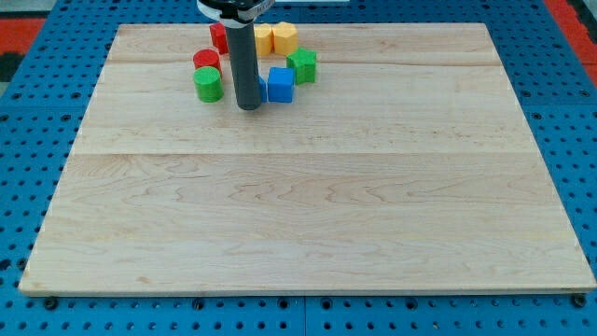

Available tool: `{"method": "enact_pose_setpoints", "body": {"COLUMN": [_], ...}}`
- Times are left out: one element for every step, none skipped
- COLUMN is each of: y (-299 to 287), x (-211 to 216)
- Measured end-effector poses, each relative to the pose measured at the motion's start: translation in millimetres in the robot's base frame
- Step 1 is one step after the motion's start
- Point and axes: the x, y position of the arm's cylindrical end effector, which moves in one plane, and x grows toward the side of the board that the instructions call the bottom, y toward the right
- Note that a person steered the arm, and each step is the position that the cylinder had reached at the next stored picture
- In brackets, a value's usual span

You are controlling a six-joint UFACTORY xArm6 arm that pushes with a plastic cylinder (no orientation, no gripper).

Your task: Move the yellow blocks close to the red star

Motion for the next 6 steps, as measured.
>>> {"method": "enact_pose_setpoints", "body": {"y": [48,84,84,84,84,84], "x": [9,7,-31,-47,-41,-43]}}
